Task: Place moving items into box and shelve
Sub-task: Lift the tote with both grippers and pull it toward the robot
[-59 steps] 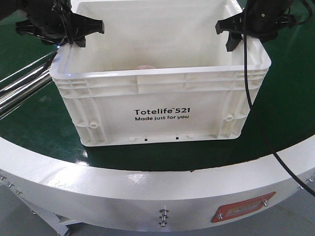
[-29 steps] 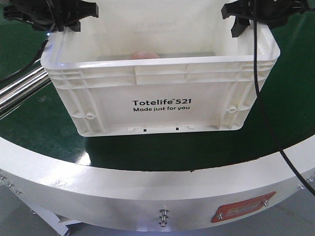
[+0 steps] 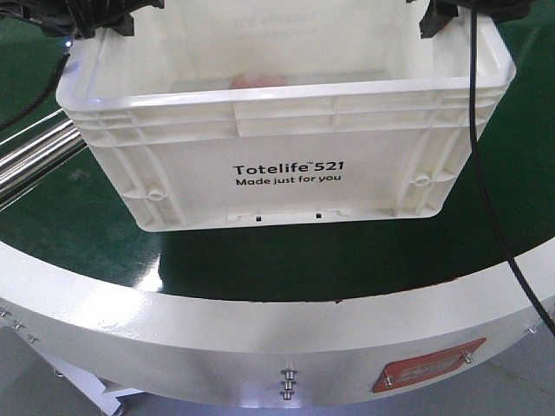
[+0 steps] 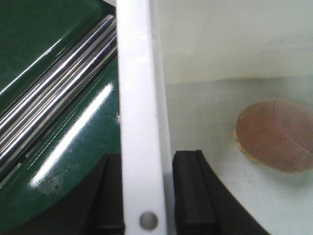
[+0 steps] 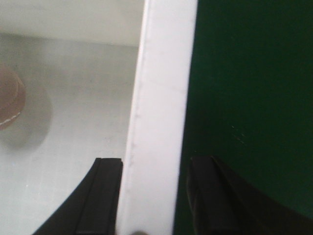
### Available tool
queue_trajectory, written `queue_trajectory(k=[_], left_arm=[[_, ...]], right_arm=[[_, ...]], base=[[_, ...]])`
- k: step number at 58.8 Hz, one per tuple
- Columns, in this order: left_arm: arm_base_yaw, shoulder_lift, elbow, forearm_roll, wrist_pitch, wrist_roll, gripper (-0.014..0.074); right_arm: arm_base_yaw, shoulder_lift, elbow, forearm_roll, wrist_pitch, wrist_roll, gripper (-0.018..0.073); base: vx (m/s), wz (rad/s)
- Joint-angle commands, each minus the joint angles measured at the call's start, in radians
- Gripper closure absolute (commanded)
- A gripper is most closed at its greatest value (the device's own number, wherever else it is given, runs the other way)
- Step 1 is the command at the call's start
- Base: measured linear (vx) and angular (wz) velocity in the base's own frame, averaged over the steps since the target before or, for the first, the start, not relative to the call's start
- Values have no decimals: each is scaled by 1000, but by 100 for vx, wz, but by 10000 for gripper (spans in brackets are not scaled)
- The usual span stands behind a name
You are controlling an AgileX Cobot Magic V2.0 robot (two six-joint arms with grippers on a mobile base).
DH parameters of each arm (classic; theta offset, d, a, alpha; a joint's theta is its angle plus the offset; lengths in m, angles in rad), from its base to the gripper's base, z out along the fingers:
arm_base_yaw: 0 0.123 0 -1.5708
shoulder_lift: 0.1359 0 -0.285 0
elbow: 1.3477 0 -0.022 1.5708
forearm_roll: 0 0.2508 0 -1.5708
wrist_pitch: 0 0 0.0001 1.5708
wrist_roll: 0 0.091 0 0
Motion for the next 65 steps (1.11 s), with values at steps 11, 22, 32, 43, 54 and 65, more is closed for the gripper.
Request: queue_trajectory(k=[11,22,32,43,54,65], left_arm=[[-17,-95,-39,35,-80,8,597],[-55,-94,-39,38,-76,8,597],[-65,-94,-39,41,-87,8,597],[-63,-94,-39,82,-86,6,597],[-63,-95,-39,89,-99,3,597],[-63,-95,-39,91,-125,-19,597]], right_arm=[[-5,-93,-40,-27,2,43,564],[-5,-95,-40,-22,2,47,564],[-5,-95,-40,-27,1,47,564],[-5,-95,-40,-27,1,47,564],[-5,-95,-40,-27,-6,47,564],[-5,-95,-40,-27,-16,46,564]], base=[[0,0],[0,0],[0,0],[0,0],[0,0],[0,0]])
